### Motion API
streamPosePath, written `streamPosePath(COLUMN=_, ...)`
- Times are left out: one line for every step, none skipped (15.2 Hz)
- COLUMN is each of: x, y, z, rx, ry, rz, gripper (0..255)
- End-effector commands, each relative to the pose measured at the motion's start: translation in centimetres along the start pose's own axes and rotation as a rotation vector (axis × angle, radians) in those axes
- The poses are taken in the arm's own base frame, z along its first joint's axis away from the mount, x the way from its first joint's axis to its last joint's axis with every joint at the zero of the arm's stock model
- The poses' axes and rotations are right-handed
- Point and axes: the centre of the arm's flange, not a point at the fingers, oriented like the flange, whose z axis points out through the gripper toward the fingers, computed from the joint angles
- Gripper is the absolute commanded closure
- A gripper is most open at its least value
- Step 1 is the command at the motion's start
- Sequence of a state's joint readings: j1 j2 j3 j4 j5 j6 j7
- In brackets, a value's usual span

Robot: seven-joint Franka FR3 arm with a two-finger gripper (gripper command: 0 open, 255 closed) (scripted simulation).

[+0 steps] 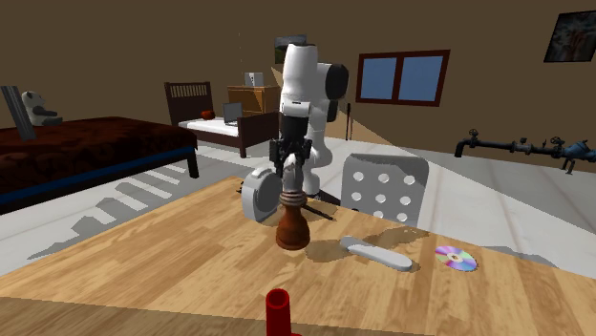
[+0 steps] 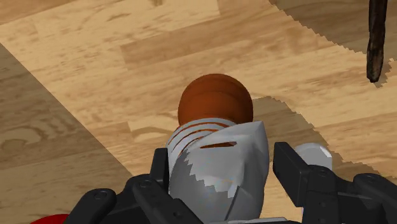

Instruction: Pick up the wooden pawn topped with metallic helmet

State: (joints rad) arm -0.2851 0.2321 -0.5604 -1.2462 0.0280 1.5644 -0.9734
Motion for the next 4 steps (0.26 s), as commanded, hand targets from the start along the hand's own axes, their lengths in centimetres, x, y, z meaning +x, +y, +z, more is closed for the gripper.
streamPosePath(x=0.03, y=0.13, z=-1.13, rx=-0.001, ry=0.001, rz=0.0, gripper=255)
streamPosePath(x=0.02, y=0.21, z=-1.66, rx=-0.001, ry=0.001, rz=0.0, gripper=255)
streamPosePath(x=0.02, y=0.22, z=-1.73, rx=-0.001, ry=0.001, rz=0.0, gripper=255)
streamPosePath(x=0.02, y=0.22, z=-1.73, rx=-0.001, ry=0.001, rz=0.0, gripper=255)
